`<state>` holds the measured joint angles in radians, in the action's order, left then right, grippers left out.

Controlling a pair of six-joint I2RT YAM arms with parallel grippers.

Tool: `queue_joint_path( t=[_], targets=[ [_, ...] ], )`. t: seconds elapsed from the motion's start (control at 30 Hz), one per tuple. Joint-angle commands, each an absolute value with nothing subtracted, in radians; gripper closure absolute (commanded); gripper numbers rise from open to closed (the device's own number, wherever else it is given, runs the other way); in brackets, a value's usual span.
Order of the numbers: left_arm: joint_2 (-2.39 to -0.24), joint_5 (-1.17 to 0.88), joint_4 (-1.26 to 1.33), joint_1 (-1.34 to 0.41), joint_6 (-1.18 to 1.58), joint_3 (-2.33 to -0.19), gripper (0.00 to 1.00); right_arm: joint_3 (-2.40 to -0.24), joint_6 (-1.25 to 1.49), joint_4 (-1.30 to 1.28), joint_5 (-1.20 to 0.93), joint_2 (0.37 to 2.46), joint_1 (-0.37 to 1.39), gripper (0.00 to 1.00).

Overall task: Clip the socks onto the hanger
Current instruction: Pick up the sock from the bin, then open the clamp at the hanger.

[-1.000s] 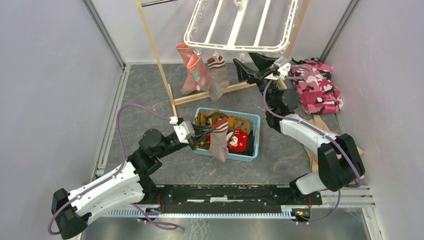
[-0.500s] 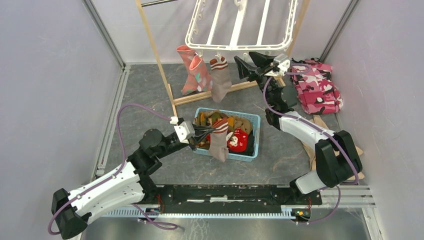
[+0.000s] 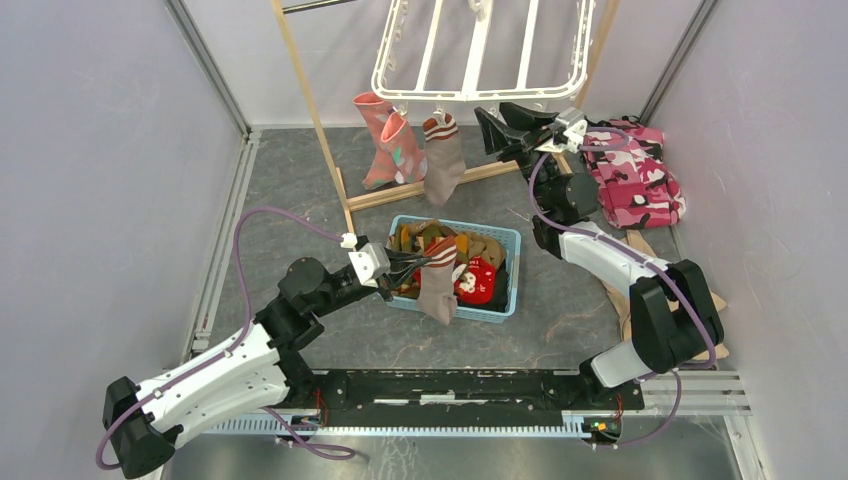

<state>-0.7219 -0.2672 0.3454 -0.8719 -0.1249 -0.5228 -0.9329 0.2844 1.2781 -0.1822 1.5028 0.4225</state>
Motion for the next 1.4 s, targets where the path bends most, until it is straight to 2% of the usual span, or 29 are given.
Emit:
queue_joint_path(
  t=[0.0, 0.23, 0.4, 0.5, 0.8, 1.07, 1.23, 1.37],
  targets=[
    [-0.721, -0.282, 0.366, -0.869, -0.158, -0.558, 0.98, -0.962, 0.311, 1.343, -0.201, 1.496, 0.414, 0.48],
    [-0.721, -0.283, 0.364, -0.87, -0.156, -0.56, 0.98, -0.957, 0.318, 1.333, -0.209, 1.491, 0.408, 0.5],
    [-0.724, -0.286, 0.364, -0.869, -0.156, -0.564, 0.98, -0.956, 0.319, 1.329, -0.215, 1.486, 0.406, 0.56],
    [-0.724, -0.29, 0.365, -0.87, -0.155, -0.566, 0.98, -0.96, 0.323, 1.327, -0.222, 1.486, 0.405, 0.63],
    [-0.74, -0.263, 0.375, -0.87, -0.143, -0.577, 0.98, -0.972, 0.348, 1.308, -0.246, 1.48, 0.403, 0.95],
    [-0.932, -0.229, 0.47, -0.82, -0.113, -0.689, 0.98, -0.98, 0.385, 1.261, -0.245, 1.468, 0.403, 0.98],
    [-1.075, -0.298, 0.549, -0.709, -0.073, -0.787, 0.98, -0.986, 0.384, 1.216, -0.247, 1.453, 0.405, 0.99],
    [-1.187, -0.439, 0.599, -0.606, -0.031, -0.864, 0.98, -0.986, 0.382, 1.203, -0.256, 1.445, 0.403, 0.99]
  ],
)
